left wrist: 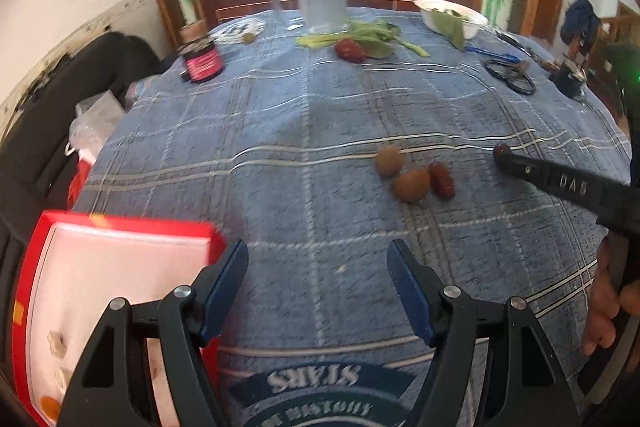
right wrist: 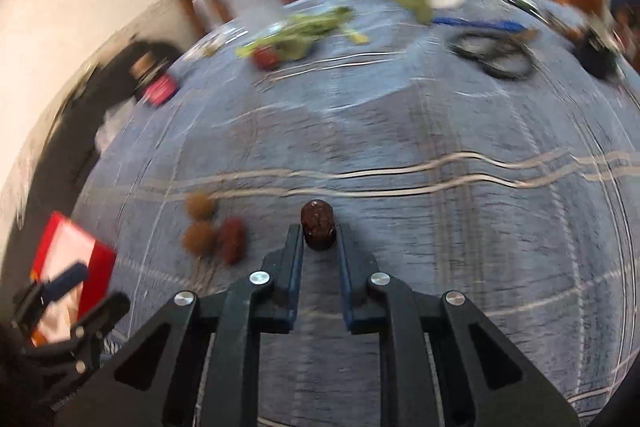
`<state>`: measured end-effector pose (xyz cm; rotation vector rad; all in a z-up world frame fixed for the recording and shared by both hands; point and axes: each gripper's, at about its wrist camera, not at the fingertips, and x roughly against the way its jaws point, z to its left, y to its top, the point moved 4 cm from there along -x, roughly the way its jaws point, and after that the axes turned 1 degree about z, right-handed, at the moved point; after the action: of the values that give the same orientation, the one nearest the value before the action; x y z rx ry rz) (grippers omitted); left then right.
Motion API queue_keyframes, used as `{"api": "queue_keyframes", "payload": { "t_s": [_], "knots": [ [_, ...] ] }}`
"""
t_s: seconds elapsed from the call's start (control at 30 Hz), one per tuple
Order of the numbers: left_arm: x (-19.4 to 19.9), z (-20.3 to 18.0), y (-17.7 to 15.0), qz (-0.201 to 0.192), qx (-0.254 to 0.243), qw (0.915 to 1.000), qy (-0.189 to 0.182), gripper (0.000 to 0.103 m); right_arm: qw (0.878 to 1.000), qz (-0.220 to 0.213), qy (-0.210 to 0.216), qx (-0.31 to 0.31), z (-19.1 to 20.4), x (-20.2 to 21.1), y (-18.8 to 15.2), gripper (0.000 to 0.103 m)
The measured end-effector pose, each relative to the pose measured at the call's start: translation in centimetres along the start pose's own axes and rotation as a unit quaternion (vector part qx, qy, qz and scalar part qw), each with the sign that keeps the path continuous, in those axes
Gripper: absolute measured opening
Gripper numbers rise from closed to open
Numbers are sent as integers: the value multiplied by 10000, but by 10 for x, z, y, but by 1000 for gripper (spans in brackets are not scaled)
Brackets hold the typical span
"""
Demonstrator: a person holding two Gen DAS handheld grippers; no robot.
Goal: Organize fruits
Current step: 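Grasp a brown round fruit with the left gripper while the right holds the date, then carry the brown fruit and the red date over the red tray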
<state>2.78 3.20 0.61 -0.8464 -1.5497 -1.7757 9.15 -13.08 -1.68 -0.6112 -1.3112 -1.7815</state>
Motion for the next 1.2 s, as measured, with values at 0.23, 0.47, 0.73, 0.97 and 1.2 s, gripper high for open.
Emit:
{"api": "queue_keyframes", "payload": {
  "t_s": [0.23,0.47,0.73,0.97,1.2],
  "knots": [
    [-25,-26,17,236,-364,9989,-170,61,9978,-232,20,-618,-23,14,7,18],
    [-45,-39,26,388,-404,9979,-327,55,9968,-287,93,-742,-25,19,8,18],
    [-52,-43,34,307,-252,9976,-569,35,9965,-293,142,-770,-25,20,10,18],
    [-41,-40,27,223,-87,9977,-631,24,9965,-315,150,-759,-23,21,11,18],
    [-6,-27,8,12,111,9977,-675,24,9966,-345,193,-720,-19,24,12,18]
  ]
}}
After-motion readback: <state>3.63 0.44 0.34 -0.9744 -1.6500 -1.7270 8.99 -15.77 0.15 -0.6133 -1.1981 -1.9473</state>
